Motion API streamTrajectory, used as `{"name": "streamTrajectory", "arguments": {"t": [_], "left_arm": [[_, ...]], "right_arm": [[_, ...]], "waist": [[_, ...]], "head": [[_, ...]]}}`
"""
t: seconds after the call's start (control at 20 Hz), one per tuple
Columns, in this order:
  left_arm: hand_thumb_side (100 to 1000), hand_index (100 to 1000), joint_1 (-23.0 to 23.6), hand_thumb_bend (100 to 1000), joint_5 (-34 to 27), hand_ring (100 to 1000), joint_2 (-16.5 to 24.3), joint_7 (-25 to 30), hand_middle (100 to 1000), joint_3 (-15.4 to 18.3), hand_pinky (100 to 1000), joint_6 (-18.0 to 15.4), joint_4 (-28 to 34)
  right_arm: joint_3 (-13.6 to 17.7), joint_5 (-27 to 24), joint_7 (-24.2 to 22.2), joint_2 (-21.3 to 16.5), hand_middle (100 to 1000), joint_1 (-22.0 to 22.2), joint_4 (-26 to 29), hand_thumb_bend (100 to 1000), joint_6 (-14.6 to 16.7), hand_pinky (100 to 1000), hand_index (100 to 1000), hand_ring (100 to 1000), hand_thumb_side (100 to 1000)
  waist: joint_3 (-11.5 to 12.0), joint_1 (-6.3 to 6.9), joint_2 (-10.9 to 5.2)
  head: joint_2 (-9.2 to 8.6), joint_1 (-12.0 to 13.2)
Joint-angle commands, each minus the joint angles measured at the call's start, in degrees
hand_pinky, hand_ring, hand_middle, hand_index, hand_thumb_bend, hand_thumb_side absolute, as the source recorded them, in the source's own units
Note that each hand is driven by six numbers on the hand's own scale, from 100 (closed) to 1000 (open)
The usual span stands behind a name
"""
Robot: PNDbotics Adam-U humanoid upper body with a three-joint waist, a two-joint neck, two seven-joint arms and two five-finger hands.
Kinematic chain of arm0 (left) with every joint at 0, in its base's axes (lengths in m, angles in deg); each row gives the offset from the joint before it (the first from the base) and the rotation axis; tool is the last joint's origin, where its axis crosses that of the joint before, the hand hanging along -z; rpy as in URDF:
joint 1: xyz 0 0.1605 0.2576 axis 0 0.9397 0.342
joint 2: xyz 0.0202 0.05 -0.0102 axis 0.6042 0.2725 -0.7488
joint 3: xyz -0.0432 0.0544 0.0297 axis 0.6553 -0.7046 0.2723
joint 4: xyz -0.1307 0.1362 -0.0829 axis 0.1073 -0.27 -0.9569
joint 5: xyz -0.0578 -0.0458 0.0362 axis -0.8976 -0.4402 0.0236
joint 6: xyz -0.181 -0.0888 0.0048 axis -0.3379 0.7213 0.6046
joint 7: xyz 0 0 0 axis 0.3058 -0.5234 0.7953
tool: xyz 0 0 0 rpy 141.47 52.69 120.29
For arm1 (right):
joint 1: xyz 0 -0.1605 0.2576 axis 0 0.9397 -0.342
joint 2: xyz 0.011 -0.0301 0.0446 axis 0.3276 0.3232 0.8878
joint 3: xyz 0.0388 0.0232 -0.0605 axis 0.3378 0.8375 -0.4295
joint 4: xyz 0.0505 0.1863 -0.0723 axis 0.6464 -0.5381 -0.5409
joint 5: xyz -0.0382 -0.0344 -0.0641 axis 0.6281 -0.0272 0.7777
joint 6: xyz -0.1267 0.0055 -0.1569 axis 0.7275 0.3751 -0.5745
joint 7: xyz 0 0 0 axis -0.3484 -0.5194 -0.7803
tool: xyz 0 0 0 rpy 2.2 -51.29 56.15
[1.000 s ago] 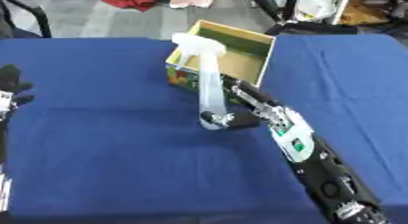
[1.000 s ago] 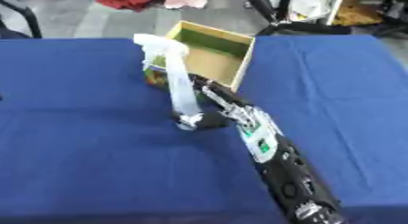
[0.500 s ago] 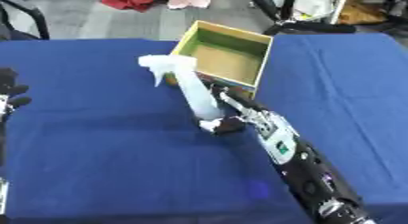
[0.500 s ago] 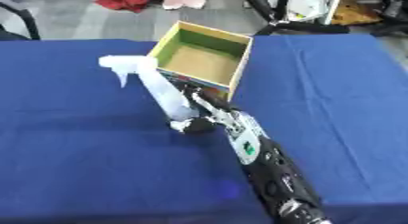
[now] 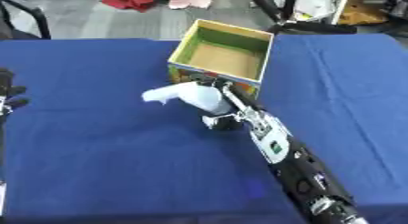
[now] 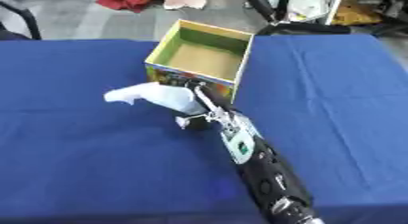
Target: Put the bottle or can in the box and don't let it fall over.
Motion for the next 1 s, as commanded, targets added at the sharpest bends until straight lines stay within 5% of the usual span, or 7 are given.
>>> {"name": "streamTrajectory", "arguments": {"t": [0.05, 0.3, 0.6, 0.7, 0.8, 0.9, 1.0], "left_arm": [[804, 902, -0.51, 680, -0.23, 798, 0.49, 0.09, 856, -0.19, 786, -0.01, 0.74], [804, 902, -0.7, 680, -0.3, 798, 0.43, 0.33, 856, -0.42, 786, -0.04, 0.77], [803, 902, -0.94, 681, -0.42, 798, 0.29, 0.61, 856, -0.65, 786, -0.13, 0.77], [803, 902, -2.14, 681, -0.74, 798, 0.15, 0.77, 856, -0.94, 786, -0.25, 0.96], [803, 902, -3.04, 681, -1.06, 798, 0.13, 1.36, 856, -1.65, 786, -0.35, 1.01], [803, 902, -3.47, 681, -1.25, 798, 0.14, 1.95, 856, -2.19, 786, -0.43, 1.01], [803, 902, -3.63, 681, -1.29, 798, 0.2, 2.31, 855, -2.48, 786, -0.44, 0.97]], "right_arm": [[-0.1, -4.02, 1.9, -0.94, 785, -2.81, 2.62, 100, -0.53, 1000, 380, 883, 100], [0.16, -10.87, 0.04, -3.2, 782, -7.74, 6.06, 100, -2.92, 1000, 377, 878, 100], [1.73, -11.09, 0.52, -4.62, 776, -10.98, 4.56, 100, -4.69, 1000, 374, 872, 100], [3.68, -9.87, 1.74, -6.55, 786, -12.77, 2.58, 100, -5.86, 1000, 399, 884, 100], [6.61, -8.07, 3.55, -9.48, 823, -14.11, -0.36, 100, -7.65, 1000, 553, 912, 129], [9.83, -6.09, 5.53, -12.7, 886, -15.1, -3.58, 110, -9.63, 1000, 787, 949, 378], [13.04, -4.11, 7.51, -15.69, 931, -16.26, -6.8, 250, -11.61, 1000, 922, 975, 511]], "waist": [[0.17, 0.08, -1.02], [0.95, 0.07, -1.01], [2.0, 0.29, -0.93], [3.93, 0.65, -0.18], [6.84, 0.62, 0.38], [8.99, 0.51, 0.8], [10.31, 0.33, 1.05]], "head": [[-0.09, -0.21], [-0.09, -0.97], [-0.09, -1.89], [-0.09, -3.69], [-0.09, -6.06], [-0.09, -8.02], [-0.09, -9.3]]}}
